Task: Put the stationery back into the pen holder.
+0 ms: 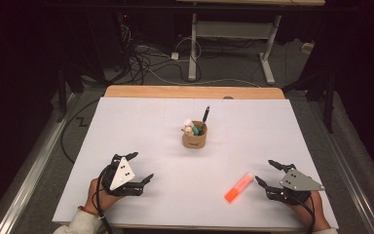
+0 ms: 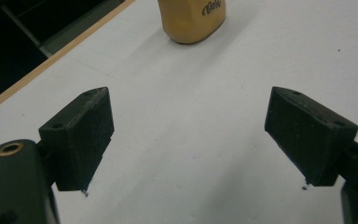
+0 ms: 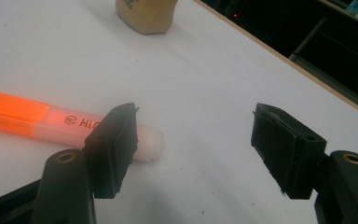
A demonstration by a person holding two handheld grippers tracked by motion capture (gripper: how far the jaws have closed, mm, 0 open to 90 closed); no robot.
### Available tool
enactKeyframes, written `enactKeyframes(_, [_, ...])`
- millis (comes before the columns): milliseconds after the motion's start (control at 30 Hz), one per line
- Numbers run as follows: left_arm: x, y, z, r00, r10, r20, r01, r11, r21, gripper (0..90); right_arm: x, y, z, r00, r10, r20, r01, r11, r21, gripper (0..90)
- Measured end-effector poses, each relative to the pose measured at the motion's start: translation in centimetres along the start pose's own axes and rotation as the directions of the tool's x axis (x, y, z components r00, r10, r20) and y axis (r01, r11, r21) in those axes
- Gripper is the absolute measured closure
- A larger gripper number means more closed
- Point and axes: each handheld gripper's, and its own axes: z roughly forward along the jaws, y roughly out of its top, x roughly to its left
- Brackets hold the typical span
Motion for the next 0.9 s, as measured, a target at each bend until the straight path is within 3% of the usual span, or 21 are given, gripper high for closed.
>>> enactKeyframes(133, [0.1, -0.4, -1.0, 0.9998, -0.017, -0.005, 0.017, 0.9998, -0.009, 15.0, 0.0, 1.1, 0.0, 0.997, -0.031, -0.07, 0.033, 0.999, 0.028, 33.3])
enactKeyframes(233, [0.1, -0.9, -1.8, 0.9996, -0.024, -0.013, 0.024, 0.9997, -0.011, 15.0, 0.0, 2.2, 0.2, 0.9837, -0.085, -0.159, 0.099, 0.991, 0.086, 33.3])
enactKeyframes(333, [0.1, -1.4, -2.3, 0.9992, -0.035, -0.017, 0.035, 0.9993, -0.014, 15.0, 0.0, 3.6, 0.4, 0.9561, -0.135, -0.26, 0.178, 0.973, 0.15, 33.2])
enactKeyframes(400, [0.2, -1.6, -2.6, 0.9989, -0.045, -0.016, 0.044, 0.999, -0.011, 15.0, 0.2, 4.5, 0.6, 0.9366, -0.18, -0.3, 0.24, 0.955, 0.176, 32.7])
enactKeyframes(467, [0.1, -1.7, -2.7, 0.9988, -0.047, -0.018, 0.046, 0.9989, -0.009, 15.0, 0.5, 5.4, 1.0, 0.9056, -0.208, -0.369, 0.296, 0.934, 0.2, 32.8])
enactKeyframes(533, [0.1, -1.8, -2.9, 0.9985, -0.051, -0.02, 0.051, 0.9987, -0.007, 15.0, 1.0, 6.2, 1.5, 0.8755, -0.247, -0.415, 0.363, 0.903, 0.228, 32.9])
enactKeyframes(600, [0.0, -1.8, -3.1, 0.9979, -0.062, -0.018, 0.062, 0.998, -0.01, 15.0, 1.5, 6.8, 2.0, 0.8368, -0.273, -0.475, 0.423, 0.873, 0.243, 34.5])
enactKeyframes(733, [-0.1, -1.9, -3.2, 0.998, -0.06, -0.019, 0.06, 0.9982, -0.006, 15.1, 2.4, 8.2, 3.0, 0.7686, -0.336, -0.545, 0.537, 0.801, 0.264, 34.6])
enactKeyframes(767, [-0.1, -2.0, -3.2, 0.9979, -0.063, -0.019, 0.062, 0.998, -0.007, 15.1, 2.6, 8.5, 3.3, 0.7582, -0.34, -0.556, 0.55, 0.792, 0.265, 34.9])
enactKeyframes(833, [0.0, -2.0, -3.2, 0.9979, -0.063, -0.018, 0.063, 0.998, -0.008, 15.1, 3.1, 9.1, 3.8, 0.7255, -0.353, -0.591, 0.585, 0.769, 0.259, 35.3])
enactKeyframes(867, [0.0, -2.0, -3.1, 0.998, -0.06, -0.017, 0.06, 0.9982, -0.008, 15.1, 3.5, 9.3, 4.0, 0.7147, -0.359, -0.6, 0.6, 0.755, 0.263, 35.7])
enactKeyframes(900, [0.0, -2.0, -3.1, 0.9981, -0.06, -0.015, 0.06, 0.9982, -0.007, 15.1, 3.7, 9.6, 4.4, 0.6903, -0.374, -0.619, 0.628, 0.735, 0.255, 35.7])
